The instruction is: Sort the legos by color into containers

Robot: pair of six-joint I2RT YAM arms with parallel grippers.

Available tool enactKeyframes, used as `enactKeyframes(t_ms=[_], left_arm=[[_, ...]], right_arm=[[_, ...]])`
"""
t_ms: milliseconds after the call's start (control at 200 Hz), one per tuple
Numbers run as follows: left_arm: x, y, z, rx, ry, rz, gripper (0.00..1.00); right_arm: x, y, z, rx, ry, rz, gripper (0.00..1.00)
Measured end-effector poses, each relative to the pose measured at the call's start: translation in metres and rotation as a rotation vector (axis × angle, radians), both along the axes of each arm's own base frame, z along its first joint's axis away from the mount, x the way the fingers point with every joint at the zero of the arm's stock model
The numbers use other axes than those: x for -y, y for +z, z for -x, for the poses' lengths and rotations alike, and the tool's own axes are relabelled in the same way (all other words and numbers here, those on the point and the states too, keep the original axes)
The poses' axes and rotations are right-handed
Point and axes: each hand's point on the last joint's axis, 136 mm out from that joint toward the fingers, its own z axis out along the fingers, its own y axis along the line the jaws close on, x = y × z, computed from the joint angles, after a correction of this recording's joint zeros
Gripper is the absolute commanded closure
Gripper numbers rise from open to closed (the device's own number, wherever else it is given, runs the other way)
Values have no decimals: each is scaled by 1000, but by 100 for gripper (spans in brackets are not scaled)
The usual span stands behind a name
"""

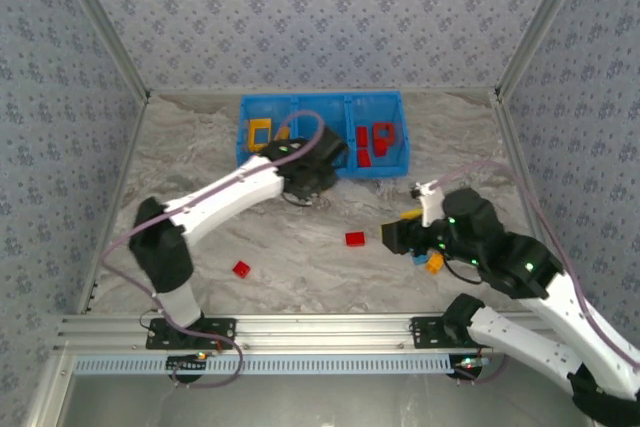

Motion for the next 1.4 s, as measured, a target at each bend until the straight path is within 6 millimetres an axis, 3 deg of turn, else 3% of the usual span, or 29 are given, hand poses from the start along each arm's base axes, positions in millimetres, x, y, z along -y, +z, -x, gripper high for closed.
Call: enactKeyframes(t_ms=[160, 255, 380, 565, 665, 765, 914, 1114, 1404], left_arm=[[-80, 9, -37, 44, -1, -83, 74], [-108, 1, -60, 42, -63, -112, 72], [-120, -19, -86, 10, -168, -96, 70], [-119, -72, -125, -67, -274, -43, 69], [-116, -95, -134, -106, -306, -22, 69], [-109, -105, -141, -115, -333, -5, 67], [-104, -108, -145, -110, -346, 2, 62], [-109, -108, -147, -107, -338, -38, 45], [-112, -98, -145, -93, -328, -122, 43]], right_arm=[[-61, -8, -3, 98, 138, 73, 36], [-94, -11, -9, 171, 167, 93, 35], [-128, -10, -19, 274, 160, 99, 35], [-160, -13, -36, 330, 129, 107, 35], [-167, -10, -41, 343, 117, 100, 35], [-167, -6, -42, 351, 109, 87, 35], [-167, -5, -44, 345, 96, 80, 35], [-164, -6, -48, 327, 69, 67, 33], [-154, -15, -54, 289, 36, 92, 33]])
